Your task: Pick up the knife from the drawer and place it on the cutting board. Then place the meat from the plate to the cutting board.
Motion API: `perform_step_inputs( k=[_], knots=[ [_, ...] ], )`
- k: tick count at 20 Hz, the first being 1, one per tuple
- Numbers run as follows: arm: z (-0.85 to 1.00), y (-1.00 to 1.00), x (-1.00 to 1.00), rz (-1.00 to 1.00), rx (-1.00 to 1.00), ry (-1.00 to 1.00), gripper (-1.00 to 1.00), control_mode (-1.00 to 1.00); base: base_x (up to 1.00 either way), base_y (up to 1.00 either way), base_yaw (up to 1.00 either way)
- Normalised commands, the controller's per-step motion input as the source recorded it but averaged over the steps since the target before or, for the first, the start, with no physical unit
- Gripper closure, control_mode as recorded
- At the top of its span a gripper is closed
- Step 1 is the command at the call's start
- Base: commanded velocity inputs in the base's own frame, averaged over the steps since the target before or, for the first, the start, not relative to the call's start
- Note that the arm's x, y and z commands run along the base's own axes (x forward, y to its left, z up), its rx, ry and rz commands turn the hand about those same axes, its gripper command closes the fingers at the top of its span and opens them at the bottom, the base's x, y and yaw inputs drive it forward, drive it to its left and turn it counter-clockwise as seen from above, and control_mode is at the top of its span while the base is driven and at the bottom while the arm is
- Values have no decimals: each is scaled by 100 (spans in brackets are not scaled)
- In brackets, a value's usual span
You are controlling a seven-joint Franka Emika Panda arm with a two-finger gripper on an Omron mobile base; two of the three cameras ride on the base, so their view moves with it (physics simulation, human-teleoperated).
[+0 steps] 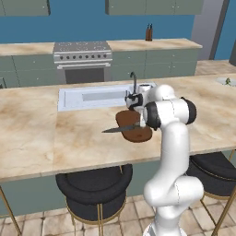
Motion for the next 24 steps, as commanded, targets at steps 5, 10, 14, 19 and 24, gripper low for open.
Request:
perform_step_inputs(
  k=[5, 10, 14, 19, 24],
  knots=[
    [35, 0, -17, 0, 0, -3, -100, -100, 0, 0, 0],
    [59, 0, -12, 0, 0, -4, -100, -100, 0, 0, 0],
    [55, 0, -20, 0, 0, -5, -100, -100, 0, 0, 0],
    [37, 0, -75, 0, 0, -11, -100, -100, 0, 0, 0],
    [26, 0, -100, -1, 0, -13, -100, -100, 0, 0, 0]
  ],
)
